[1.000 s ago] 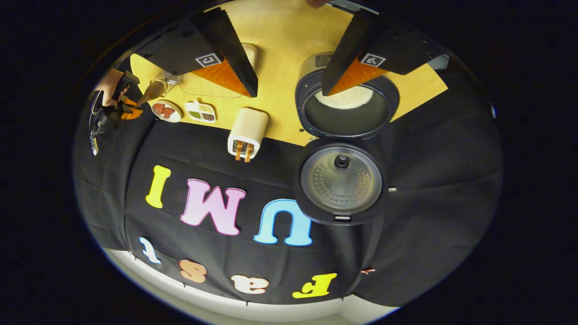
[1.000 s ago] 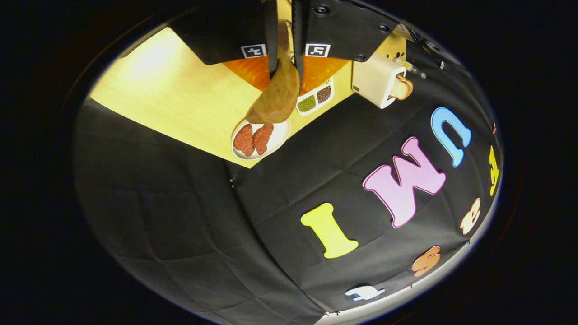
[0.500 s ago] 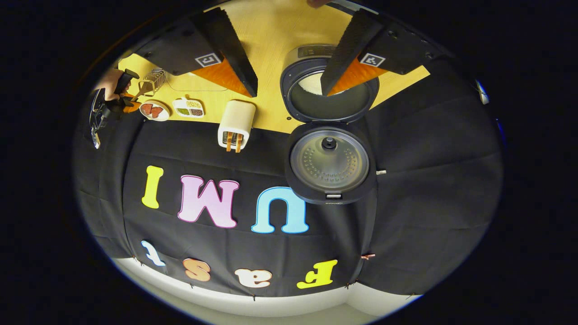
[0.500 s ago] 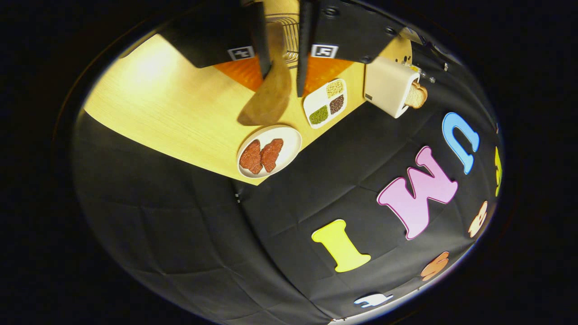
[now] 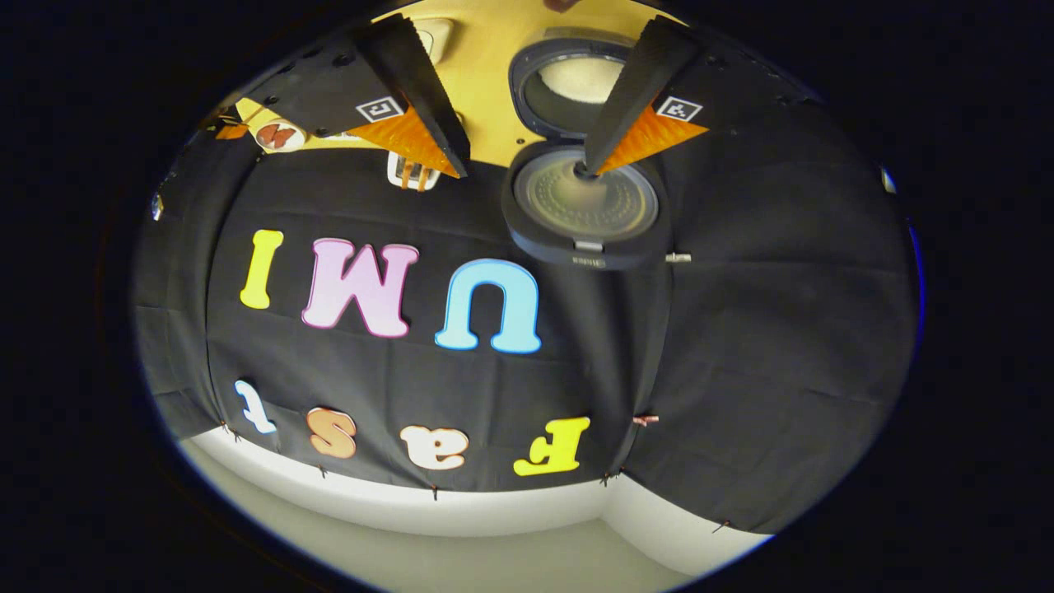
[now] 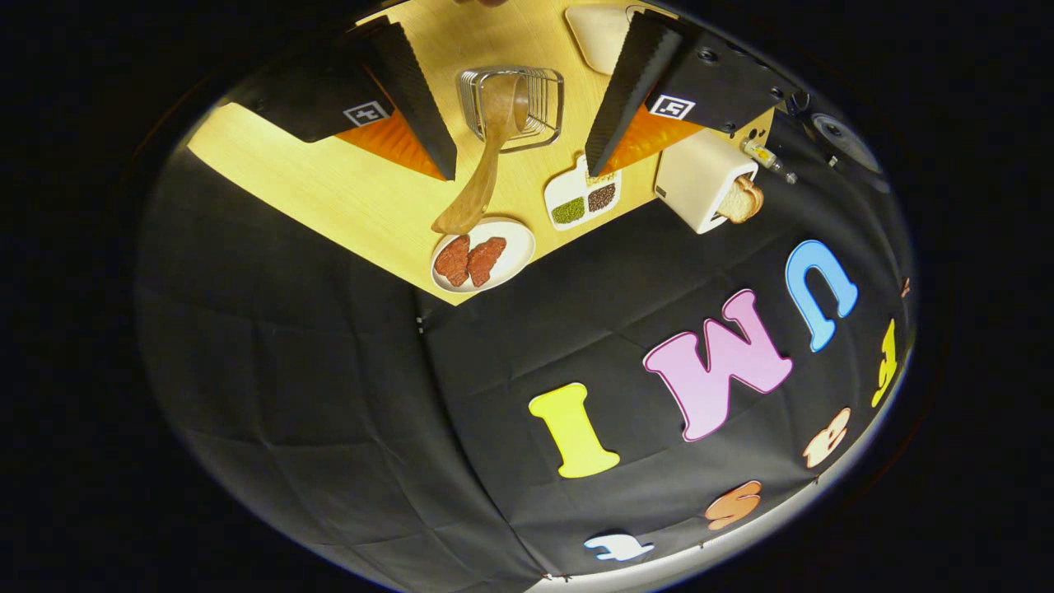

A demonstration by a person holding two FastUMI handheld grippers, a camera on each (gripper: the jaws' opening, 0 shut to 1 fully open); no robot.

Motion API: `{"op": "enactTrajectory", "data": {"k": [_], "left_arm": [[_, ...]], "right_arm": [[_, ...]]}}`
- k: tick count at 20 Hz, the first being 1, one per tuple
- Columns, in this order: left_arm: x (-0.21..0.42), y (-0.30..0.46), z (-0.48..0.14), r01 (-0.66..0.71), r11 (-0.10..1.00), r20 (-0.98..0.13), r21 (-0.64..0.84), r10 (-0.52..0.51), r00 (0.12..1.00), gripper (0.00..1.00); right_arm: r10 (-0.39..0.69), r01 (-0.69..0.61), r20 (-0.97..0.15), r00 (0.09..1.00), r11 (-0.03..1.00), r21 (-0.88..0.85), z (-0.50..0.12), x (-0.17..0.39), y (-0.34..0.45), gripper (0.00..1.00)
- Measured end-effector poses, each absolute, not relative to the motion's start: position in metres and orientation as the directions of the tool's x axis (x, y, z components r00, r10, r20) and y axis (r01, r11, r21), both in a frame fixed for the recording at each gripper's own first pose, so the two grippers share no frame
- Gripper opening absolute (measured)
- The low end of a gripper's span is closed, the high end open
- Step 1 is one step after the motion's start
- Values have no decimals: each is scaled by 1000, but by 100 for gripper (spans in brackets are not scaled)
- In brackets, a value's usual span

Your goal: Close the left gripper, press the button to open the rice cooker; take a wooden spoon from the chopstick holder with the right hand, scoop a spoonful of rice and pour it into the rice cooker, then put the wooden spoon back into the chopstick holder.

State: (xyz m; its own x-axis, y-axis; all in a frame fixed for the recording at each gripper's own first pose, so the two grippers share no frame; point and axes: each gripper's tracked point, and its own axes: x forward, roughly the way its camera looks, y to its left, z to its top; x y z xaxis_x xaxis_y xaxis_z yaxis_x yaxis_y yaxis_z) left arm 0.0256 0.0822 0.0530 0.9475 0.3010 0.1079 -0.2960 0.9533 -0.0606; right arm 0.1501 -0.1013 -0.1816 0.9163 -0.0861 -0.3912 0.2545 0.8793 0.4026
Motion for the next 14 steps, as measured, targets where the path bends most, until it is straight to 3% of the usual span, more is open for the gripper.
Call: {"op": "enactTrajectory", "data": {"k": [5,14], "left_arm": [[59,125,107,-288,957,256,30,271,928,95],[147,185,130,-246,965,284,89,212,935,92]], "right_arm": [[-101,211,-335,937,927,311,-145,125,-94,98],[-71,129,-336,939,980,152,-125,66,-42,98]]}}
